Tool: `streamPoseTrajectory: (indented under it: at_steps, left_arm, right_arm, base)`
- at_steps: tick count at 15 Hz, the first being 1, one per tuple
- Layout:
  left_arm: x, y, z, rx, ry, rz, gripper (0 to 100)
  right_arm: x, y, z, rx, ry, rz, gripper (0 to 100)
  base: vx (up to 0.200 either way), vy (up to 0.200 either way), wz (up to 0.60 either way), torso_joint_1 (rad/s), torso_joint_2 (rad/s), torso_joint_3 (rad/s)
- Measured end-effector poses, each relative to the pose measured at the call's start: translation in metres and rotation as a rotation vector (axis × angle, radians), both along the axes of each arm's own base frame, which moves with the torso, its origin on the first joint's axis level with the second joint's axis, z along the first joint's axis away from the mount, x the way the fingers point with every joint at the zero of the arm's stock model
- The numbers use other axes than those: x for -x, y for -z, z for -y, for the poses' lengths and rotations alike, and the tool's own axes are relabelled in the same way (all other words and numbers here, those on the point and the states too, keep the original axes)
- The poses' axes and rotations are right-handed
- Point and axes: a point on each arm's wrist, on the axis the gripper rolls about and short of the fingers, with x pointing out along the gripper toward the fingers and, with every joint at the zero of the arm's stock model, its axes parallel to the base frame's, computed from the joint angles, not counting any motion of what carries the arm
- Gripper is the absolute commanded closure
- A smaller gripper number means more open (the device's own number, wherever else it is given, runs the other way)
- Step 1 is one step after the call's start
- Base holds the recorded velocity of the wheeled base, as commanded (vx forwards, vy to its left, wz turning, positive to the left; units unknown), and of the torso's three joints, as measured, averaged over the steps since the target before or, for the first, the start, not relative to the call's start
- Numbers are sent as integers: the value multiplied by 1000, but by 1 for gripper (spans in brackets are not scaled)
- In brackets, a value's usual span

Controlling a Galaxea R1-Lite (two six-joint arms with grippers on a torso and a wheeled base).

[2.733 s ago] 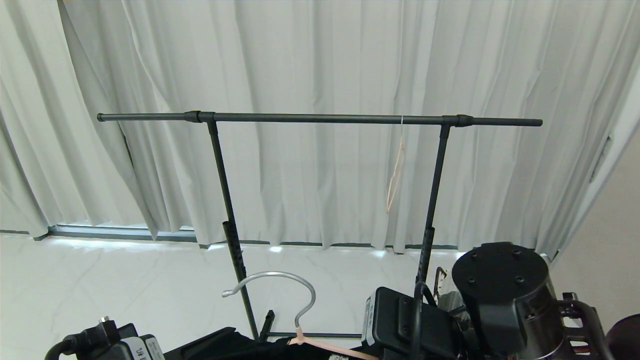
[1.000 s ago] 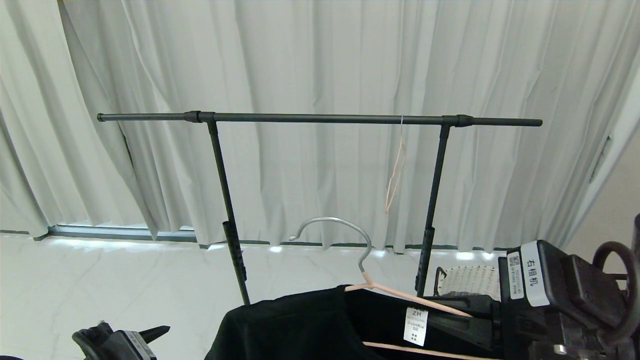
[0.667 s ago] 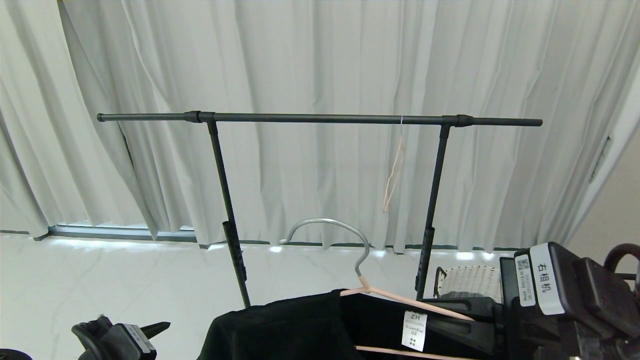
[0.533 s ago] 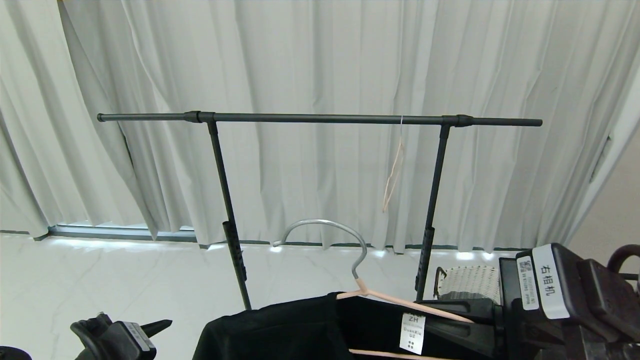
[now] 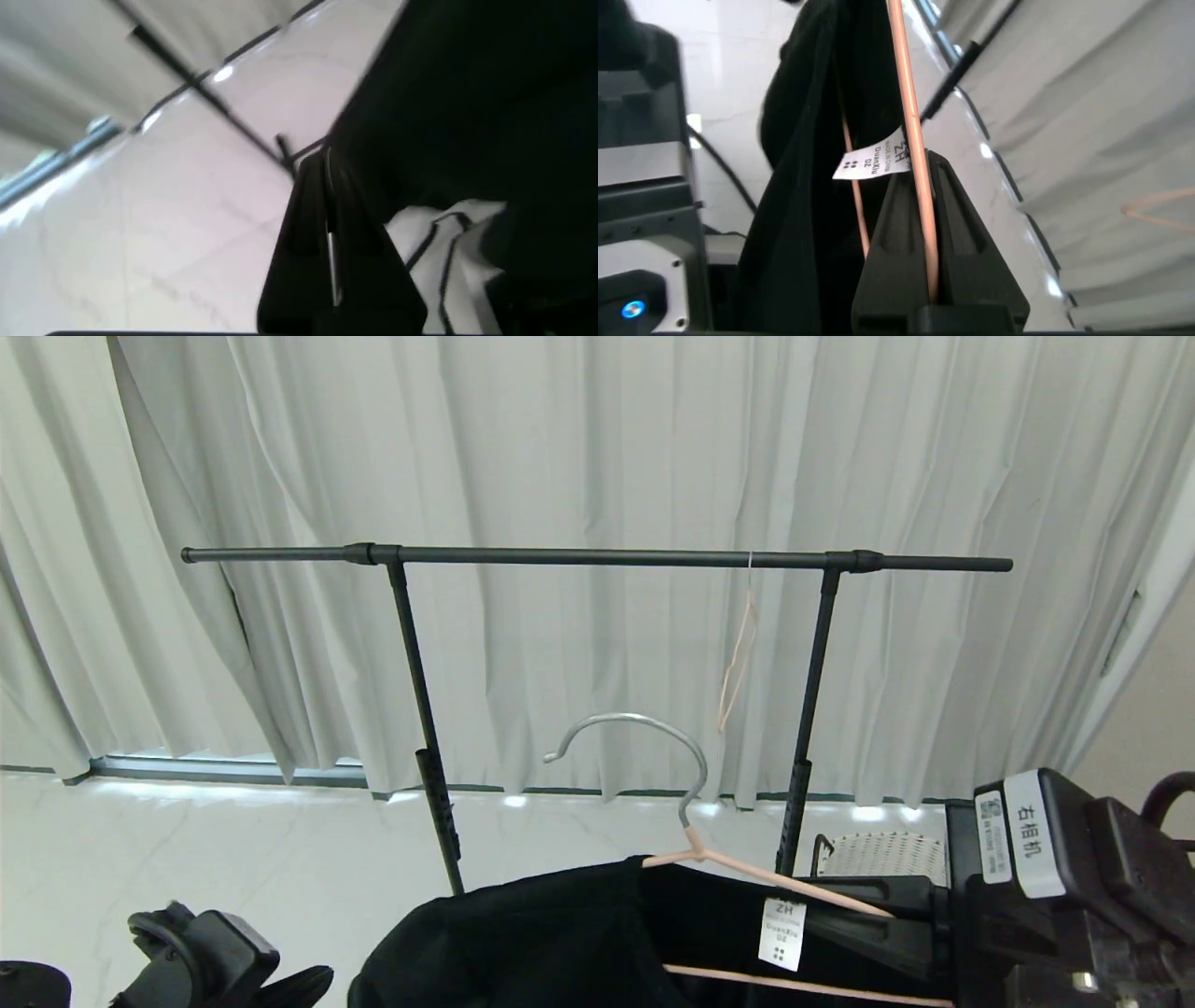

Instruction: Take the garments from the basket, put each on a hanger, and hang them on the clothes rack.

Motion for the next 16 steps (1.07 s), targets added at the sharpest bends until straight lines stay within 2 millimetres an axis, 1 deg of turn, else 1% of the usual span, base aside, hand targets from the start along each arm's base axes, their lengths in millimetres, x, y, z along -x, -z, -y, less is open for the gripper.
streamPoseTrajectory:
  at_steps: [2,4,10,11,14,16]
  left_arm:
    - [-5,1,-11,-10,-115,-6,100]
    - [-4,5,-17,-20,-169,-22,100]
    - [2,4,-11,-38,-76,-1,100]
    - [2,4,-10,-36,-65,3,0]
    - [4,2,-7,-15,-11,15,0]
    - [6,-2,-1,37,107,19,0]
  right_arm:
    - [-8,-2,8,-8,56,2,100]
    - [-11,-4,12,-18,83,9,100]
    - [-12,-6,13,-24,91,14,100]
    - [-12,-6,14,-24,91,14,100]
    - [-13,-8,13,-28,90,19,100]
    - [-10,-11,10,-37,69,25,100]
  base:
    - [0,0,0,0,0,0]
    - [0,0,0,0,0,0]
    - [0,0,0,0,0,0]
    - [0,0,0,0,0,0]
    - [0,0,0,0,0,0]
    - [0,0,0,0,0,0]
